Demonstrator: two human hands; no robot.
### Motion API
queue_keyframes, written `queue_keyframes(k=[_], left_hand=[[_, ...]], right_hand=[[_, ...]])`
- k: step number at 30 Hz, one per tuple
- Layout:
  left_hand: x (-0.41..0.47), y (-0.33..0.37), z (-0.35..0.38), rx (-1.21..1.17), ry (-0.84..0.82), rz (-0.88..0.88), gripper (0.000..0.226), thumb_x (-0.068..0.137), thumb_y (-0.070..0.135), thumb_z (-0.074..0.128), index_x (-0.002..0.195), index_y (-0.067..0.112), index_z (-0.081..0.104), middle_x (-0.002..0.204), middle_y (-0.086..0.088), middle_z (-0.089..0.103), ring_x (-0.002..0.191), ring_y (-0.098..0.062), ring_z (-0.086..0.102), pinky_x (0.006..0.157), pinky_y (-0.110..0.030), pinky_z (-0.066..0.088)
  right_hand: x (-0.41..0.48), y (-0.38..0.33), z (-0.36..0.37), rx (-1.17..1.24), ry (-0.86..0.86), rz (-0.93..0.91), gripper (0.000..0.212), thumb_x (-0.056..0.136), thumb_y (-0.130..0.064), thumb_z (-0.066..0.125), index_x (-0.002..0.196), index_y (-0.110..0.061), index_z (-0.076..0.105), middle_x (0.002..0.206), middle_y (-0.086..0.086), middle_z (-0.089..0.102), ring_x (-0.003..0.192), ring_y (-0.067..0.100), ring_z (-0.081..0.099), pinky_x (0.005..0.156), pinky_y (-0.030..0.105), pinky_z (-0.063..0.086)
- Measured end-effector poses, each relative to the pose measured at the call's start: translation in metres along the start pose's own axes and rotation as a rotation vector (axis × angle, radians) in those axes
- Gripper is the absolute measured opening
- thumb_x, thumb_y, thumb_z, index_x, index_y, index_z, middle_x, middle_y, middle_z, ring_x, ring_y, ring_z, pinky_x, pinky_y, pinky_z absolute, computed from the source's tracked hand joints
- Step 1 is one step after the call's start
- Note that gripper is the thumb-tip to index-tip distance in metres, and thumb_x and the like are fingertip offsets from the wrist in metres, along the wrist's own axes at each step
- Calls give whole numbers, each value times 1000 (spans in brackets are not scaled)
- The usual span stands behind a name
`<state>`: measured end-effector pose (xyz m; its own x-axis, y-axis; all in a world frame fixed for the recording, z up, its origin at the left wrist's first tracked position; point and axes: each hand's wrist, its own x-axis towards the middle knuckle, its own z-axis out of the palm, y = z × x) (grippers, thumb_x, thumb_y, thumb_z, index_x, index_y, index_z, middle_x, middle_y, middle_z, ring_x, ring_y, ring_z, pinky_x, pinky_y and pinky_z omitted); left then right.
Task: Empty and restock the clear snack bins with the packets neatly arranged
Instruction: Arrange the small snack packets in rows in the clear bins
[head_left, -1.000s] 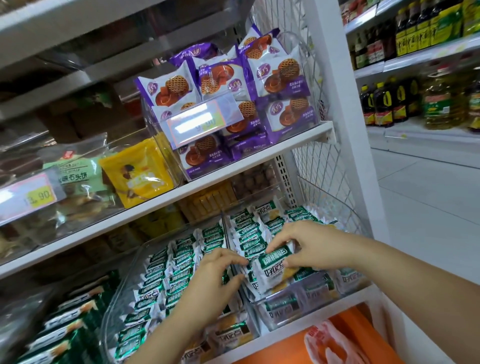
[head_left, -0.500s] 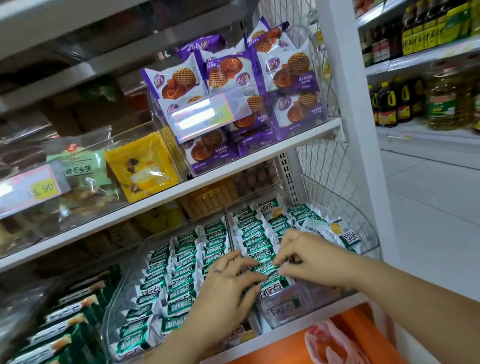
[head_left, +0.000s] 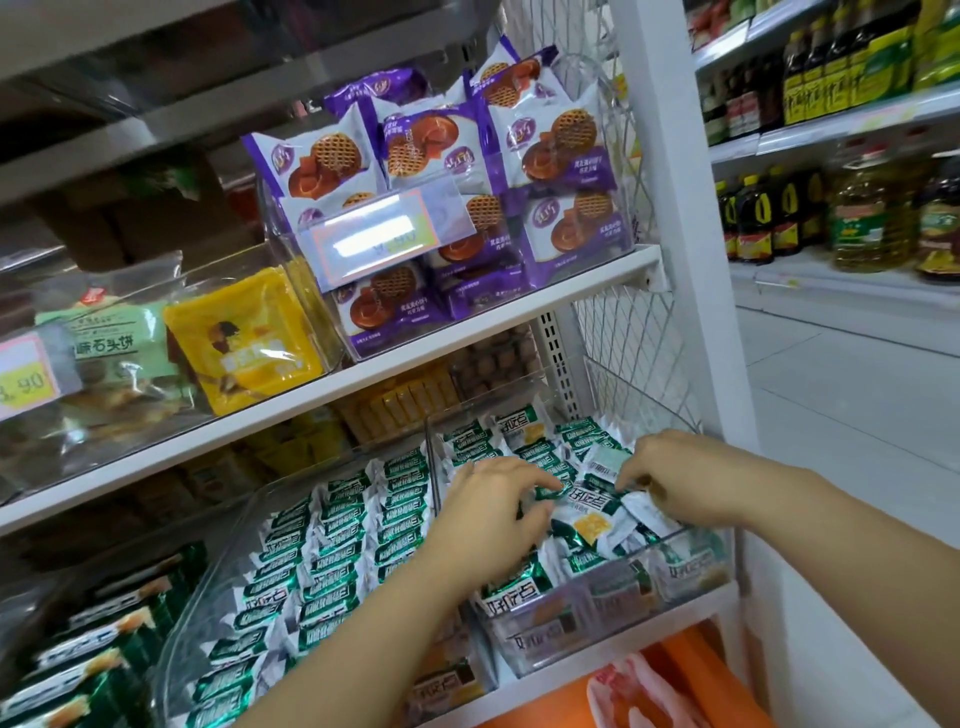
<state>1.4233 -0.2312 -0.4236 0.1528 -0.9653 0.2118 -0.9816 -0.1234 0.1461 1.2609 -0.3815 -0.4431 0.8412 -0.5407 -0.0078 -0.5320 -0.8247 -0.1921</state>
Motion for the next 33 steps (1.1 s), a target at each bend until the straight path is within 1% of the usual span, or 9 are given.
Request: queue_keyframes(k=[3,7,15,18,21,24,27,30,33], left_hand=[[29,11,2,12,-162,-51,31,96,36,53,126,30,57,131,5,58,117,-18,54,105,-44,39],[57,17,12,116,-398,-120,48,91,38,60,137,29,46,134,0,57,121,-23,53,108,-44,35],[73,22,15,240,-654,-131,68,83,48,67,136,14,43,130,-8,56,110,-27,53,92,-34,41],[70,18,15,224,-580,-104,65,77,52,72,128,19,48,128,-6,50,112,-27,50,98,-42,40],[66,14,12,127,-412,-69,53,75,52,73,113,22,50,108,-1,54,93,-18,52,76,-31,40],[58,11,6,-93,-171,-77,37,77,44,75,89,28,44,80,3,60,65,-12,54,55,-27,37],[47,14,-6,-256,40,-94,34,82,38,72,105,34,47,72,5,59,51,2,54,45,-13,34],[39,11,-15,-542,23,-160,22,89,34,64,110,33,56,92,5,69,60,-1,61,61,-21,51],[34,7,-15,-760,-27,-280,18,96,28,55,112,30,62,107,-4,70,89,-30,65,88,-43,53]], right_hand=[[-1,2,4,-41,-19,-30,50,84,3,52,120,-30,60,126,-2,51,110,21,54,88,33,48],[-9,2,-6,85,70,-69,18,85,-18,65,96,-25,54,97,-1,58,87,19,55,73,32,44],[-28,8,-25,504,330,-50,25,83,-38,69,86,-22,50,84,-3,60,65,7,51,62,25,40],[-31,10,-28,567,299,0,28,87,-40,64,100,-26,44,87,2,61,61,3,51,54,16,37],[-32,13,-30,661,230,39,29,91,-34,61,110,-29,41,78,0,62,49,1,56,52,17,46],[-29,15,-31,862,112,51,11,94,-23,57,99,-13,53,73,9,66,51,9,61,52,21,53],[-31,10,-33,1137,31,71,6,96,-16,53,92,-11,55,83,15,69,59,13,65,58,23,57],[-30,0,-32,1371,29,101,8,97,-13,52,91,-9,56,87,17,69,61,15,67,60,22,58],[-25,-10,-28,1456,91,120,9,97,-11,51,91,-9,57,84,15,68,70,20,67,65,24,59]])
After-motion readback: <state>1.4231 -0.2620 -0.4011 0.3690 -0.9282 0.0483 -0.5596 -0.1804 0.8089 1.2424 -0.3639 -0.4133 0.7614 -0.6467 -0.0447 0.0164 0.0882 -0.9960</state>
